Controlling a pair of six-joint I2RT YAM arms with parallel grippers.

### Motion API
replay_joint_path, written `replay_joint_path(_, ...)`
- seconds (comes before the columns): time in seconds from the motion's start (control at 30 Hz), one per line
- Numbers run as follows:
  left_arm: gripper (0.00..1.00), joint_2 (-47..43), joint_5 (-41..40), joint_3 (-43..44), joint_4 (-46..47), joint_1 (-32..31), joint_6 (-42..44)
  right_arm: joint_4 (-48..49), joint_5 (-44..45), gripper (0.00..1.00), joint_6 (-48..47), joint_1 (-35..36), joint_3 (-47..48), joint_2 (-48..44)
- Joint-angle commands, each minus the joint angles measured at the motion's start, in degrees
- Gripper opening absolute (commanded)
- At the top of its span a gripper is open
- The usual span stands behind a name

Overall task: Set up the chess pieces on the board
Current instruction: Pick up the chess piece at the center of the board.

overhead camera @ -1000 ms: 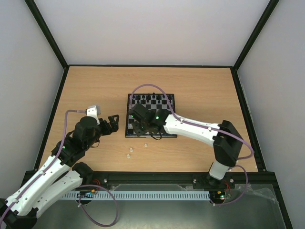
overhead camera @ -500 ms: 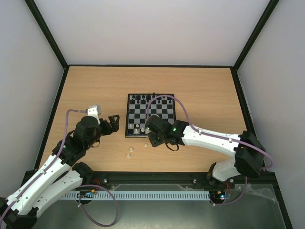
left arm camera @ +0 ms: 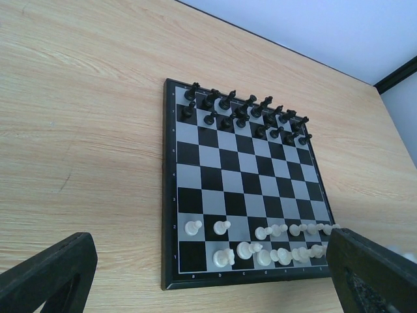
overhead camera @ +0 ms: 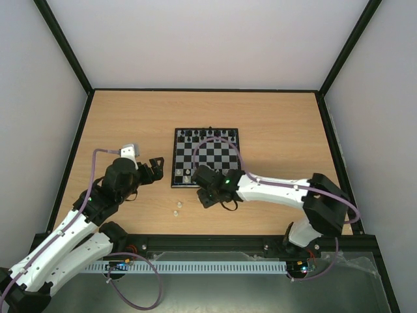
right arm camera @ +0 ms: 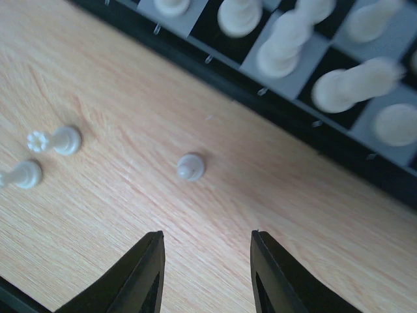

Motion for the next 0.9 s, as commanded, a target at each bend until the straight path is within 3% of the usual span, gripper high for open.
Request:
replay_joint_path(0.0,0.99,-0.2,-0.6,-0.8,1.6,0.1,0.1,0.5,-0.8,0.37,0.1,2.8,1.8,5.1)
replay_joint_path(0.47,0.99,-0.6,0.0,-0.8,1.3,0.1,0.1,1.4,0.9,0.34,-0.4,3.5,6.0,13.5)
replay_joint_path(0.87,0.99,-0.6,-0.1,-0.9,1.7,0.1,0.2,1.2,3.9,0.29,-0.7,3.2,7.6,15.3)
